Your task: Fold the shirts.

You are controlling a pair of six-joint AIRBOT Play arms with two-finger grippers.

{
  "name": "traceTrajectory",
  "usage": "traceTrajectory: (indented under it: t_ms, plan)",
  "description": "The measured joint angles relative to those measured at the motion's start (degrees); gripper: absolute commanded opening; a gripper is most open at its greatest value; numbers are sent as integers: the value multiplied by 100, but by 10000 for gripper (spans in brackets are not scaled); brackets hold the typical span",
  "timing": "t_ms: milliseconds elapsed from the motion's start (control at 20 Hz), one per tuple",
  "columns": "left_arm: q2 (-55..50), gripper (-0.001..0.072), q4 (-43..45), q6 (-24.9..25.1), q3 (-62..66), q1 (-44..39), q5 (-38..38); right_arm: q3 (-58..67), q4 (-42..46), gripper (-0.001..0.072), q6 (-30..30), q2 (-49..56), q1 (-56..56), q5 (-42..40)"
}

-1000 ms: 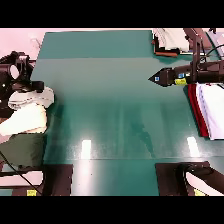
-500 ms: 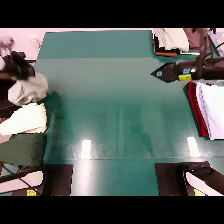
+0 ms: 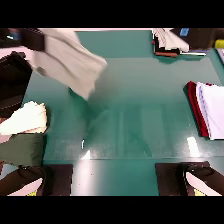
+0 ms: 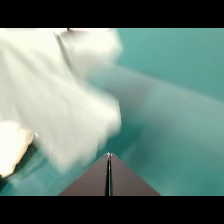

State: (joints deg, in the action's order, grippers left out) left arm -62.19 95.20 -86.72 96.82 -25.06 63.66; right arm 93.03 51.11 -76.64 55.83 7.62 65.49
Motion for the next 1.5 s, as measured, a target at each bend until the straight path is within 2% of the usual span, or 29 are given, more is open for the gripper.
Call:
traceTrajectory:
  t_ms: [150, 200, 250, 350, 500, 700, 950, 1100, 1350, 1400, 1450, 1500]
  plan:
    - [-570, 53, -302, 114, 42, -1117, 85, 299, 0, 19, -2, -9, -203, 4]
    - [-833, 349, -492, 162, 50, -1425, -26, 365, -7, 19, -11, -13, -280, 17]
    - [-1073, 506, -691, 208, 55, -1659, -223, 393, -4, 19, -31, -28, -350, 31]
    - [-1473, 506, -1014, 262, 66, -1932, -603, 382, -11, 20, -70, -94, -481, 44]
    - [-1768, 506, -1158, 131, 74, -1685, -796, 214, -7, 19, -105, -236, -680, 66]
    - [-1926, 506, -1373, -299, -267, -437, -546, -85, -11, 20, -127, -415, -846, 61]
    - [-1989, 505, -2376, -511, -1886, 669, -704, -358, -44, 19, -140, -476, -896, 48]
    - [-2166, 506, -2986, -433, -2680, 767, -1049, -415, -48, 19, -173, -442, -909, 48]
    - [-2570, 497, -3705, -210, -3091, 376, -1617, -442, -57, 19, -192, -420, -909, 57]
    - [-2614, 448, -3775, -190, -3115, 293, -1731, -446, -55, 19, -195, -415, -909, 66]
    - [-2645, 243, -3856, -181, -3123, 221, -1851, -446, -55, 19, -197, -415, -909, 70]
    - [-2667, 69, -3888, -168, -3117, 179, -1945, -446, -52, 19, -208, -415, -914, 98]
